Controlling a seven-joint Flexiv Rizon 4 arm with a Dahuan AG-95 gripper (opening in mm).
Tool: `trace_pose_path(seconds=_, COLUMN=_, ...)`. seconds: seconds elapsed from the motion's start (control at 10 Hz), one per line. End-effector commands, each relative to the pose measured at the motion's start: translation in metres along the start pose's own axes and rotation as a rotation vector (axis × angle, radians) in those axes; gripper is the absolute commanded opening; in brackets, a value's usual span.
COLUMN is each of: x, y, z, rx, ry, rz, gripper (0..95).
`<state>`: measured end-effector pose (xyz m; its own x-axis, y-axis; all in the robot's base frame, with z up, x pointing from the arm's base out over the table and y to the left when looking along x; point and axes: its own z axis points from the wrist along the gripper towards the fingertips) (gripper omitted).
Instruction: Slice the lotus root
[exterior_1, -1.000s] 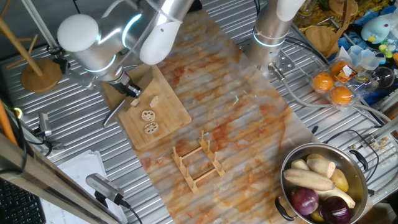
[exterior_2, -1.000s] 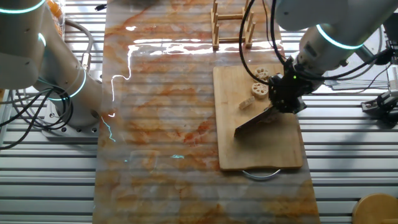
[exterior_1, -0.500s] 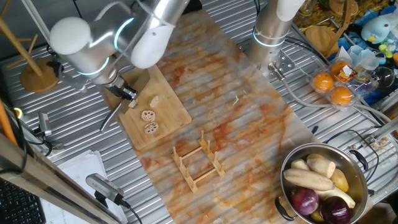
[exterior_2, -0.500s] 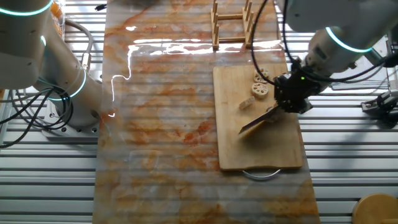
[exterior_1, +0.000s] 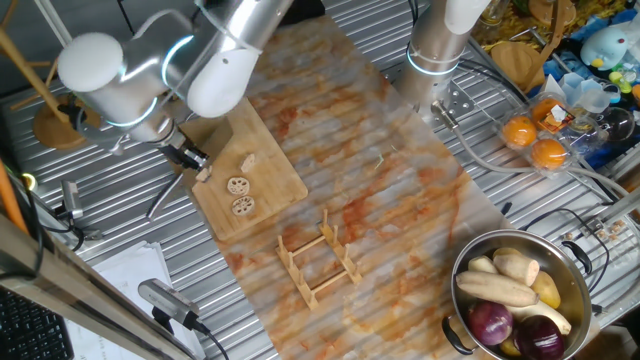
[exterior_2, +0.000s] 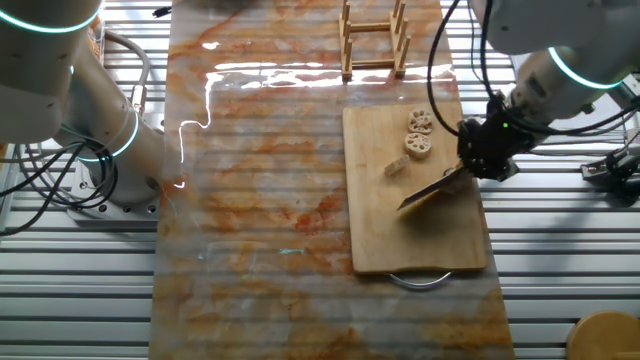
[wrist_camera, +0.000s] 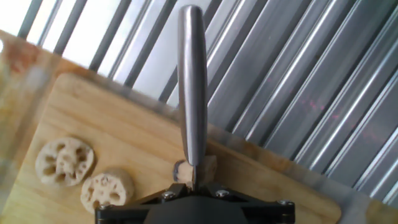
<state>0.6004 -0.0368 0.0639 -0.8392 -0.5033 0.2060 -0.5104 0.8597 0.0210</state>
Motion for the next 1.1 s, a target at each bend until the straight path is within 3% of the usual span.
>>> trace_pose_path(seconds=0.1, x=0.023, y=0.001, z=0.077, rx=0.023, ry=0.01, rz=-0.016, gripper=0.0)
trace_pose_path(seconds=0.2, x=0.03, y=0.002, z=0.08, rx=0.03, ry=0.026, rz=-0.019, gripper=0.0)
trace_pose_path(seconds=0.3, x=0.045, y=0.005, z=0.085, rx=0.03, ry=0.039, rz=-0.027, gripper=0.0)
trace_pose_path(seconds=0.4, x=0.054, y=0.007, z=0.088, rx=0.036, ry=0.039, rz=-0.039, gripper=0.0)
trace_pose_path(seconds=0.5, x=0.054, y=0.007, z=0.089, rx=0.036, ry=0.037, rz=-0.04, gripper=0.0)
trace_pose_path(seconds=0.7, x=0.036, y=-0.001, z=0.102, rx=0.046, ry=-0.006, rz=-0.043, gripper=0.0)
trace_pose_path(seconds=0.9, x=0.012, y=-0.003, z=0.101, rx=0.033, ry=-0.019, rz=-0.034, gripper=0.0)
trace_pose_path(seconds=1.1, x=-0.006, y=-0.003, z=0.095, rx=0.022, ry=-0.051, rz=-0.022, gripper=0.0)
